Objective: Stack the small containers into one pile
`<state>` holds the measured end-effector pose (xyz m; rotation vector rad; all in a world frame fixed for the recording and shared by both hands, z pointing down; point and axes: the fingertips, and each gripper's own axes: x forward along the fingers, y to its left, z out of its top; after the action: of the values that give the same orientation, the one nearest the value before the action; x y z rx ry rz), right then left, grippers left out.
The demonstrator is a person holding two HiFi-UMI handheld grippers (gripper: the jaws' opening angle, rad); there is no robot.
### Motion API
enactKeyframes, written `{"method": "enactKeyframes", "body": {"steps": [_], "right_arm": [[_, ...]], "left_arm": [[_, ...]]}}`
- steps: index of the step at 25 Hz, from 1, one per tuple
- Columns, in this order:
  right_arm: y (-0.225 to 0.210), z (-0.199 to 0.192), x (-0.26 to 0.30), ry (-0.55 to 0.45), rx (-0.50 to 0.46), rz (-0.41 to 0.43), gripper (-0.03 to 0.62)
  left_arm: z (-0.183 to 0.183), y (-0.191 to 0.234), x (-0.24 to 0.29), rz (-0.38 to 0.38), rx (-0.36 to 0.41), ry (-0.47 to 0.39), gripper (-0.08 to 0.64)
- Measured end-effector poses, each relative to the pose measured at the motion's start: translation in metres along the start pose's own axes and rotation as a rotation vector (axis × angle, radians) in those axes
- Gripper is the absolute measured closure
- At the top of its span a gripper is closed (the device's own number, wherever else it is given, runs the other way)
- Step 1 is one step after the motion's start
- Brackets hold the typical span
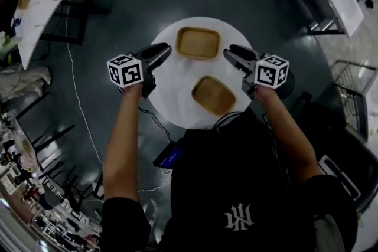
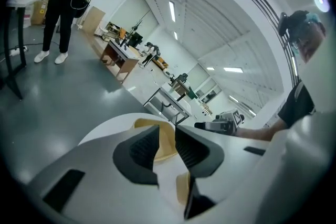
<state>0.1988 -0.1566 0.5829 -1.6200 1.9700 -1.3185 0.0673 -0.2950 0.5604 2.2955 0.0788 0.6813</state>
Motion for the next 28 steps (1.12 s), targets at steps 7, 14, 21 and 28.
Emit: {"method": "enactKeyframes", "body": {"steps": [7,14,21,28], "right_arm": [[-0.034,-0.032,0.022,0.121,0.116,-0.079,0.405],[-0.050,-0.045,0.043,0.143,0.203,-0.150,0.407],[-0.061,-0.053,0.048,0.163,0.191,-0.193,0.475],[-0.047,-0.051,0.054,0.161,0.154,-0.202,0.518]], "left_arm": [[-0.030,0.039,0.033,0.100,-0.028,0.185,0.467],[-0.052,0.056,0.056,0.147,-0.053,0.265,0.451],[-0.062,0.057,0.067,0.137,-0.041,0.295,0.456],[-0.059,0.055,0.051,0.127,-0.047,0.274,0.476]]}}
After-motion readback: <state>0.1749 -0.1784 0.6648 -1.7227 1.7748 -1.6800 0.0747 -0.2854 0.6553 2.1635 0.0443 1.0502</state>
